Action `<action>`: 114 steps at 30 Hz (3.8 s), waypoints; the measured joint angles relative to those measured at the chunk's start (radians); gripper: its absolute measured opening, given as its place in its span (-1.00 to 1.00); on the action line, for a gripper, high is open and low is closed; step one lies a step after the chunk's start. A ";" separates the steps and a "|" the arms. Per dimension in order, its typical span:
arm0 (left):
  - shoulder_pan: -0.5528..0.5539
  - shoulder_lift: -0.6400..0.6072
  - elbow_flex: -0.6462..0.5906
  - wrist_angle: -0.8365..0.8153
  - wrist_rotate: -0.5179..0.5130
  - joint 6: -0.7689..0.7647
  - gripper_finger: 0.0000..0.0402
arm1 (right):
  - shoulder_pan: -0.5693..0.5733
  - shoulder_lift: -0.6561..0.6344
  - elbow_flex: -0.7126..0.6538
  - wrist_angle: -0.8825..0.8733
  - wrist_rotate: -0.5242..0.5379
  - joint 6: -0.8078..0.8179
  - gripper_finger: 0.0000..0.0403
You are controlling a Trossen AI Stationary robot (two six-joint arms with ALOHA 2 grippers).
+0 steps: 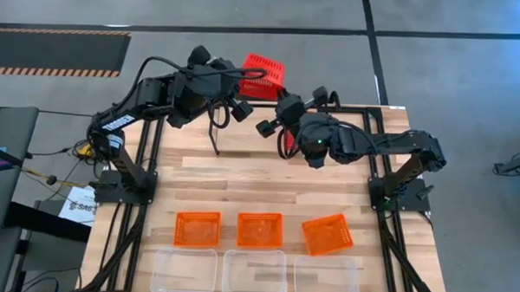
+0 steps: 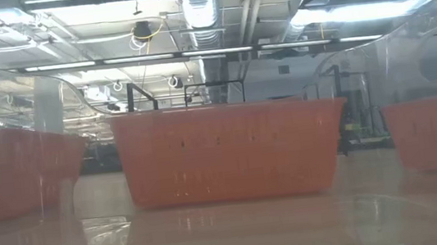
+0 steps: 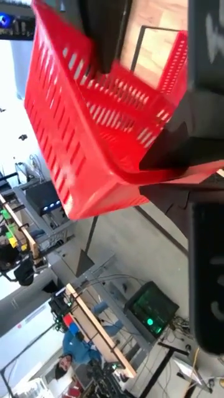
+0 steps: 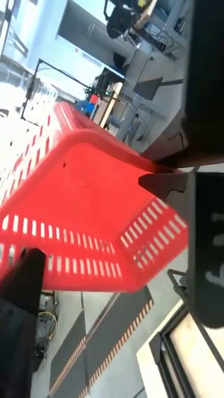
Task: Stack baskets on shelf by color
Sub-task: Stack the red bin on top of the red bins on the shelf
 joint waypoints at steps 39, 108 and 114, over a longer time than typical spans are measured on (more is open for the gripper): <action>-0.172 -0.044 -0.047 -0.538 0.123 -0.443 -0.31 | -0.194 -0.296 -0.001 -0.889 -0.438 0.835 -0.99; -0.171 -0.044 -0.047 -0.539 0.053 -0.446 -0.31 | -0.663 0.018 -0.307 -0.927 -1.276 1.021 -0.99; -0.171 -0.044 -0.047 -0.539 0.053 -0.447 -0.31 | -0.700 0.017 -0.315 -0.910 -1.285 1.001 -0.99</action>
